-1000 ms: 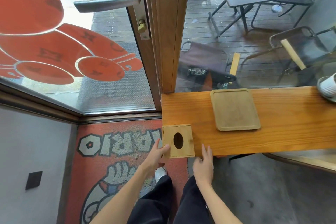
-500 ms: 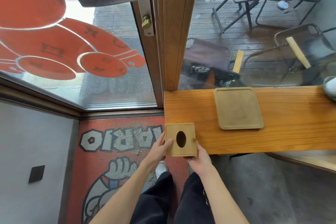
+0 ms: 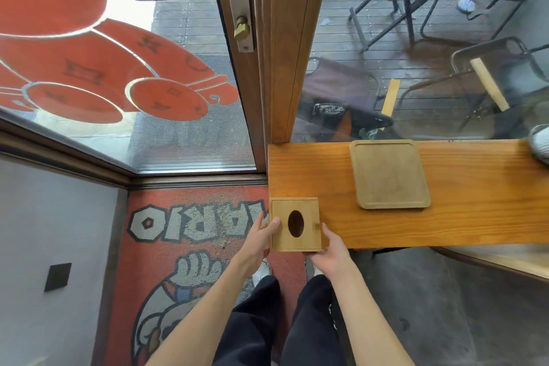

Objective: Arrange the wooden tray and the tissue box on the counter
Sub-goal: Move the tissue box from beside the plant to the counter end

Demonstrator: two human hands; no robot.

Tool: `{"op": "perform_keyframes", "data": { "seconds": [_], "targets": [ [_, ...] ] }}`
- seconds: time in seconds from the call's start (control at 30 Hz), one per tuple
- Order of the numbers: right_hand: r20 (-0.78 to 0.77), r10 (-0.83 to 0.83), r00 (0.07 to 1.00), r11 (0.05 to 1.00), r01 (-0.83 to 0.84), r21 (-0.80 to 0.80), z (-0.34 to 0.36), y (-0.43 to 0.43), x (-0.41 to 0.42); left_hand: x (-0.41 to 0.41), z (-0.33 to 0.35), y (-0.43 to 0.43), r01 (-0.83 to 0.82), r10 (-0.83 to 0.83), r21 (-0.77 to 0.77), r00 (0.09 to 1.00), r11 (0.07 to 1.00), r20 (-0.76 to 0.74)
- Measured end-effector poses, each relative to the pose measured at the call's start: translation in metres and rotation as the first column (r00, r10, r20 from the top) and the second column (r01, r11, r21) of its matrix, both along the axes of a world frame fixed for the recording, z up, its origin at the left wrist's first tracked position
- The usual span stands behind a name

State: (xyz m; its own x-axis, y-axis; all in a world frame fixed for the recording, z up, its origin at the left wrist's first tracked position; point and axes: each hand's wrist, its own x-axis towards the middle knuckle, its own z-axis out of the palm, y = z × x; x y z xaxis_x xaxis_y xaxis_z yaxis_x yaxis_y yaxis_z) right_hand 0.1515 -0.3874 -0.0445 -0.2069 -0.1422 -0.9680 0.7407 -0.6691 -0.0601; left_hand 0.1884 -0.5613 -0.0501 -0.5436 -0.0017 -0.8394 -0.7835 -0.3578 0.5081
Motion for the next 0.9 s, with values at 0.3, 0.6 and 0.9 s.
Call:
{"op": "perform_keyframes", "data": {
  "seconds": [0.3, 0.6, 0.9],
  "targets": [
    [-0.033, 0.054, 0.998, 0.999, -0.054, -0.002, 0.002, -0.001, 0.000, -0.002, 0.002, -0.001, 0.036, -0.036, -0.012, 0.999, 0.999, 0.008],
    [-0.048, 0.129, 0.990, 0.990, -0.127, 0.056, 0.013, 0.002, 0.002, -0.002, 0.003, 0.006, -0.040, 0.040, -0.026, 0.999, 0.999, 0.013],
    [-0.136, 0.805, 0.577, 0.541, -0.621, 0.568, 0.008, 0.009, 0.001, 0.000, 0.001, 0.007, -0.061, 0.061, -0.015, 0.998, 0.998, 0.016]
  ]
}}
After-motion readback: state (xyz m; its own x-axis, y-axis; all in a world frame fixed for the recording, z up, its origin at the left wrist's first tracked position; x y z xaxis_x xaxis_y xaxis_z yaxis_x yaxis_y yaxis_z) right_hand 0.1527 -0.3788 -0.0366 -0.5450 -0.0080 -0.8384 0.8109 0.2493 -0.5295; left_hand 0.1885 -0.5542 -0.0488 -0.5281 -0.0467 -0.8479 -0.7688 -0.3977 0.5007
